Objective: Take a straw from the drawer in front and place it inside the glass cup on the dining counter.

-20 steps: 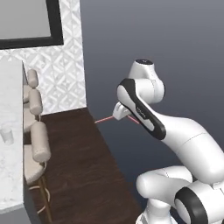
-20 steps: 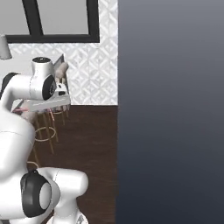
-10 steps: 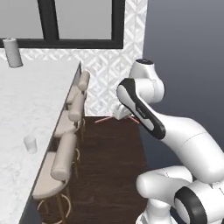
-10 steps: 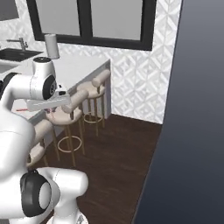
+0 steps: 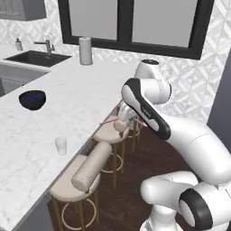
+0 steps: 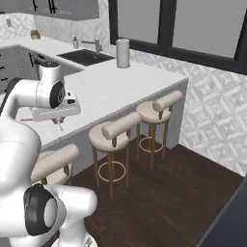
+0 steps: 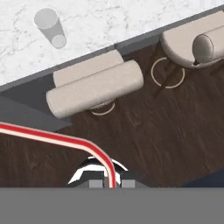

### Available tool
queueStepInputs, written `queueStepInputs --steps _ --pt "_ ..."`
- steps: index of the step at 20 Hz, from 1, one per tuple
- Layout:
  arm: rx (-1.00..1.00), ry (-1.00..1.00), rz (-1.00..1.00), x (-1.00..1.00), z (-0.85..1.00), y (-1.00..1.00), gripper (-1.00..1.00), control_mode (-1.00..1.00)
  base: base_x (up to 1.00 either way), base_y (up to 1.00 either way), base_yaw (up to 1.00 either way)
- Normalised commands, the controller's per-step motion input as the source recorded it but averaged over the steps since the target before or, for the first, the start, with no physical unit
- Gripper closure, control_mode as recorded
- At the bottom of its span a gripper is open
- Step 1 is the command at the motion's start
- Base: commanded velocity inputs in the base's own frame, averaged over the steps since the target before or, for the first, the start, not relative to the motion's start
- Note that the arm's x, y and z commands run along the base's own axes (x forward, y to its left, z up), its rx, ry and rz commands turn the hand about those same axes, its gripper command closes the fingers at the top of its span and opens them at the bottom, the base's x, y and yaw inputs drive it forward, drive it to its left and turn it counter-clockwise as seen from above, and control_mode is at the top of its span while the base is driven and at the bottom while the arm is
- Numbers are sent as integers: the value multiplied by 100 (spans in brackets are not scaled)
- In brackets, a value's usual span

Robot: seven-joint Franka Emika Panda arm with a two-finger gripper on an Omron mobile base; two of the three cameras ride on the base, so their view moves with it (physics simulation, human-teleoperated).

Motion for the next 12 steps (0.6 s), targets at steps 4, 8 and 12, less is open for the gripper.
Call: queueStepInputs --steps 4,8,12 --pt "0 0 0 0 0 0 100 100 17 -47 76" --pt "0 0 0 0 0 0 100 100 36 -49 73" --pt "0 0 0 0 0 0 100 100 45 -55 69"
